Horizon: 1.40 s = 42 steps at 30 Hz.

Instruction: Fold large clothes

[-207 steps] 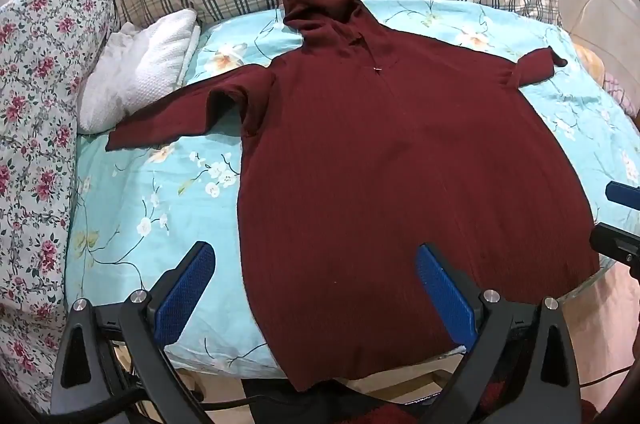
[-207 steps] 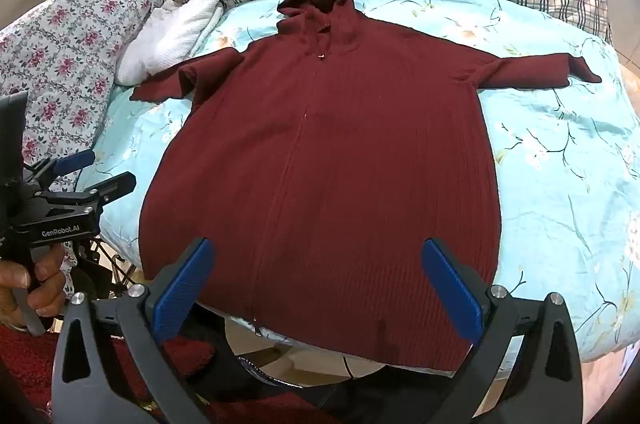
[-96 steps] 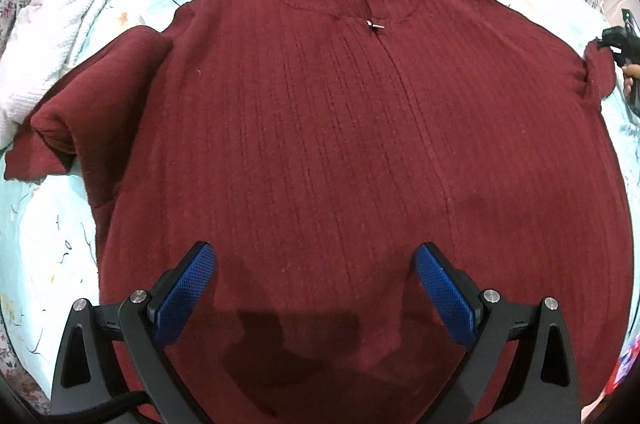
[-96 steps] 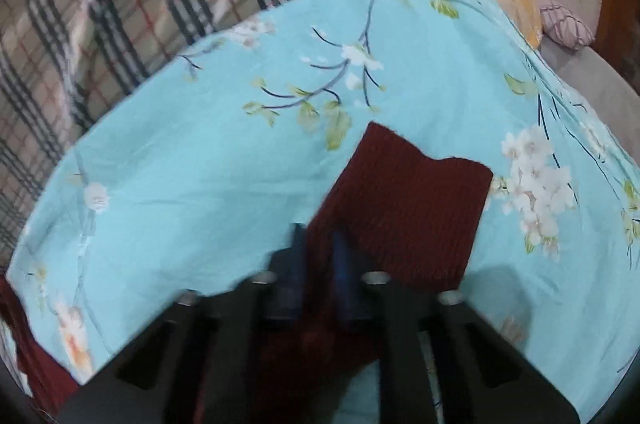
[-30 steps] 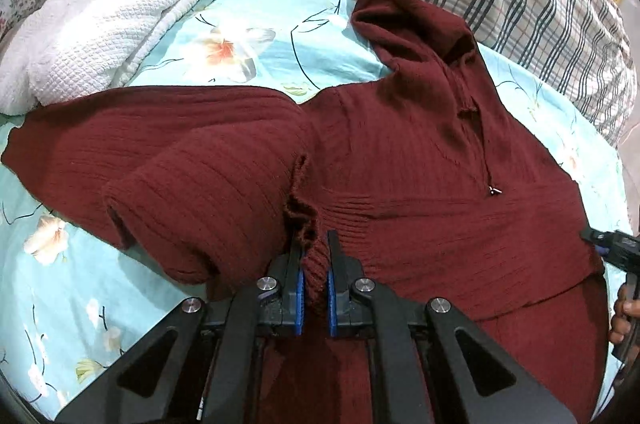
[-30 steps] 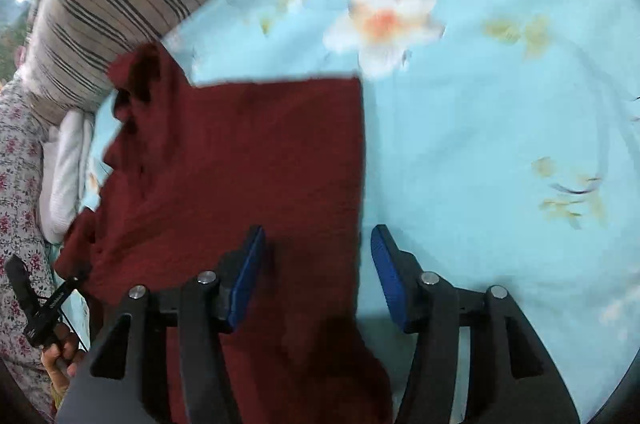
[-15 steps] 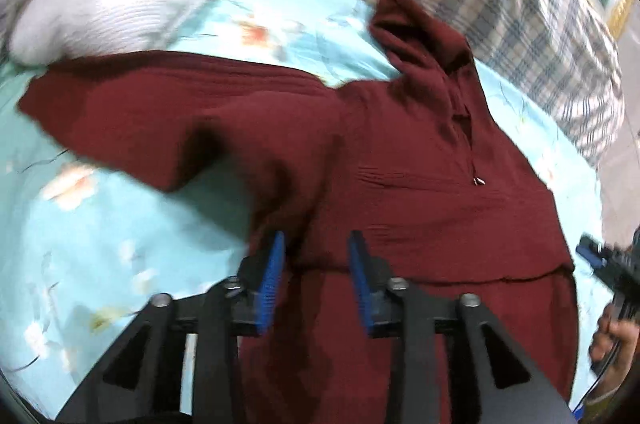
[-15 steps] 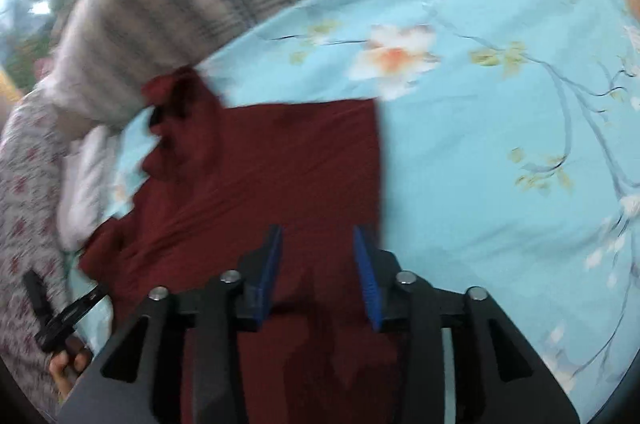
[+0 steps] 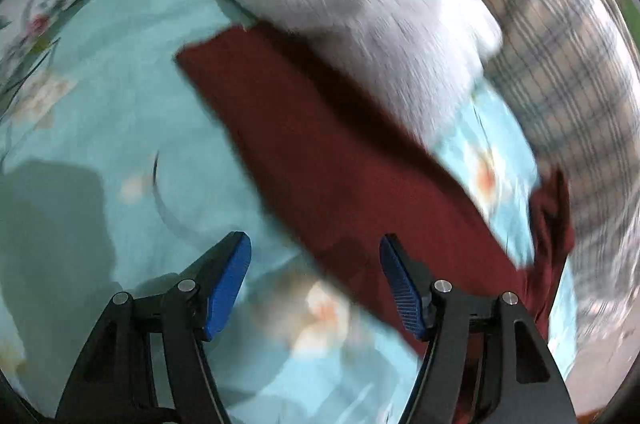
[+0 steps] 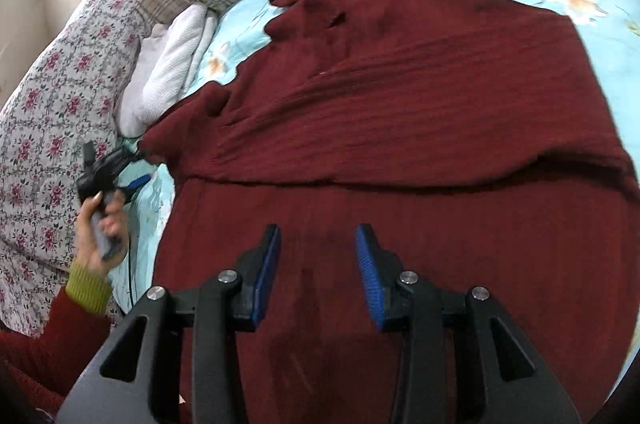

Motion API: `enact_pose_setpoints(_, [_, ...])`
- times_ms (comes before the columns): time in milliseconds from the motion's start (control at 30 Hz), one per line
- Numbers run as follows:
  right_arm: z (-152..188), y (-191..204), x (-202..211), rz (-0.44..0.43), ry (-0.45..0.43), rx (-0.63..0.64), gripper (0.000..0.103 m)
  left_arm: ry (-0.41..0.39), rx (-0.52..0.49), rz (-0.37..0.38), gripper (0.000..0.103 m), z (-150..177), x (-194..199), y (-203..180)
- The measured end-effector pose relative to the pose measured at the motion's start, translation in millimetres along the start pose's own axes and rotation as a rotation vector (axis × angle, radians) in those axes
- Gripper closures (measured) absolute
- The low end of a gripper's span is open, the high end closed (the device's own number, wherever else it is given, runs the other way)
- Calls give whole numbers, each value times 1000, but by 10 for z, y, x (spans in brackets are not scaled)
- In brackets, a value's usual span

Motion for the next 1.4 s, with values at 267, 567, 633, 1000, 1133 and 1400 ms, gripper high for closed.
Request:
enact_pose_setpoints(267, [-95,112,2,14,-6,19,63,-105,-49,-63,100,-367,56,-83])
enact_pose_setpoints(567, [-76,-45,193,5,-54,-8,63,-271,-296,61,100,123,1100,-956])
enact_pose_setpoints(633, [-62,-80,265,3,-75,-18,63,-279,-367,102,100,287,1191,-1291])
enact_pose_setpoints(1000, [74,-541,758,23,-215,-149,63,-15,-700,330,100,1738,445,-3086])
enact_pose_setpoints(1133, [175,-815,973,38,-274,-220,63,87,-779,336,100,2329,-102,-3523])
enact_pose_setpoints(1400, [293,-1179,1161,53,-319,-306,63,255,-963,238,99,3226,-1206,-3986])
Point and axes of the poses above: each gripper's, at about its wrist camera, not at the fingertips, and x roughly against the way its jaws point, y to its left, z to its underside, the point moved 3 cm from there along -x, roughly the way its jaws point, and after that the axes turned 13 degrees about y, right-handed, at the moved point
